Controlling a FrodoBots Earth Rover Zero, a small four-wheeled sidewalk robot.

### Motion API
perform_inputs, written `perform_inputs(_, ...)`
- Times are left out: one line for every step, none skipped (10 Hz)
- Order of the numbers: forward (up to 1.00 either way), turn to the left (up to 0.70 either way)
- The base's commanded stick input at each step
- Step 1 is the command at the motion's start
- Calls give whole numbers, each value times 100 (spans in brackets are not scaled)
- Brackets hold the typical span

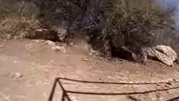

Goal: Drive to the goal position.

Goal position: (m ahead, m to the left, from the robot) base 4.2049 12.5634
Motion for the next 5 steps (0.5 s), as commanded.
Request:
perform_inputs(0,45)
perform_inputs(0,45)
perform_inputs(0,45)
perform_inputs(0,45)
perform_inputs(0,45)
